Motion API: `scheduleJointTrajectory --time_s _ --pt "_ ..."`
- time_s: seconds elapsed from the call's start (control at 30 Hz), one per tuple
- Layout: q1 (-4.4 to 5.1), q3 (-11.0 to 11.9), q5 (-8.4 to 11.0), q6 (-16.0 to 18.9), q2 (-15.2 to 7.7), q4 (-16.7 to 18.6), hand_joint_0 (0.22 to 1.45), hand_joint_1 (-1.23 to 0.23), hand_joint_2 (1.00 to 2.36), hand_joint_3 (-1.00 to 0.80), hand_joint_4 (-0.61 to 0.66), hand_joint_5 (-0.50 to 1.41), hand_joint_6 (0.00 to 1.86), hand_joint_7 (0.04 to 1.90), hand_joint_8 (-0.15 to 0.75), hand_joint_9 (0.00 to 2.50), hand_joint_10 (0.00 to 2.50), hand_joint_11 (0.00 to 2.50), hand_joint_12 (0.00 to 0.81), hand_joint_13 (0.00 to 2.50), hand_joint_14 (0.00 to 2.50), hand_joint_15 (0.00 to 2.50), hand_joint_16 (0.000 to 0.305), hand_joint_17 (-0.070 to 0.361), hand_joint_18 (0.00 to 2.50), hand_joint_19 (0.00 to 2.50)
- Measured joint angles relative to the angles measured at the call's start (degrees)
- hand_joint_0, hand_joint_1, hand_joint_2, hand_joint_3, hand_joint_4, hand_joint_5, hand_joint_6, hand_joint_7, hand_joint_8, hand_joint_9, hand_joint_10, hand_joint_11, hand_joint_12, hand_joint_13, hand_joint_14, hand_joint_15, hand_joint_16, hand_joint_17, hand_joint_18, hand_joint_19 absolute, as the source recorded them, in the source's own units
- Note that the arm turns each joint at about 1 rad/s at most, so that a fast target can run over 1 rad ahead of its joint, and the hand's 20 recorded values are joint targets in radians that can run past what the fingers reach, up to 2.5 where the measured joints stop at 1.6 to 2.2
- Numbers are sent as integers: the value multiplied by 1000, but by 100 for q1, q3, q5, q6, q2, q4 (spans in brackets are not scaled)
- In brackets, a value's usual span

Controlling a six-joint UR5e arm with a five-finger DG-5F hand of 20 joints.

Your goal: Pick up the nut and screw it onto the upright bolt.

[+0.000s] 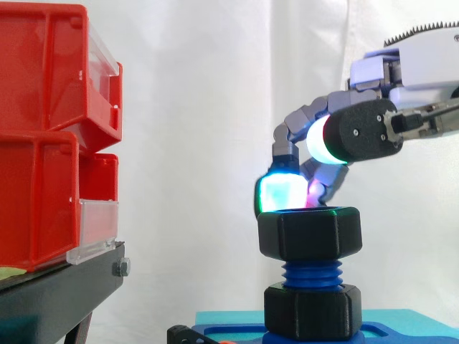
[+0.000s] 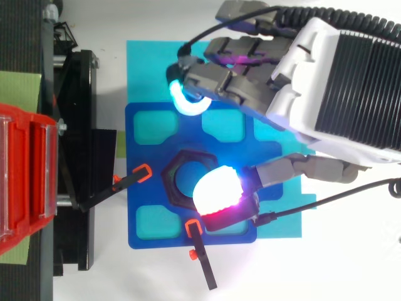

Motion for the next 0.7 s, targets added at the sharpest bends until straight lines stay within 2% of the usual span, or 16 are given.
scheduleJointTrajectory --time_s 0.13,0.27,0.4,0.57,0.7 --pt "-27 159 -56 -43 1 -219 477 -221 1000 -500 196 -135 502 683 227 686 0 0 263 606 0 0 33 74 307 0" --pt "-47 216 -78 -119 -2 -329 471 -214 1000 -500 203 -125 502 678 220 631 0 0 276 502 0 0 31 70 168 0" --pt "-32 224 -98 -165 -10 -167 467 -208 1000 -500 210 -113 502 667 202 537 0 0 289 357 0 0 30 68 0 0" --pt "48 225 -169 -160 -15 199 461 -201 1000 -500 209 -107 502 662 188 430 0 0 296 279 0 0 32 72 0 0" --pt "116 227 -168 -123 -17 278 458 -195 1000 -500 203 -102 502 668 187 385 0 0 302 253 0 0 33 74 0 0"
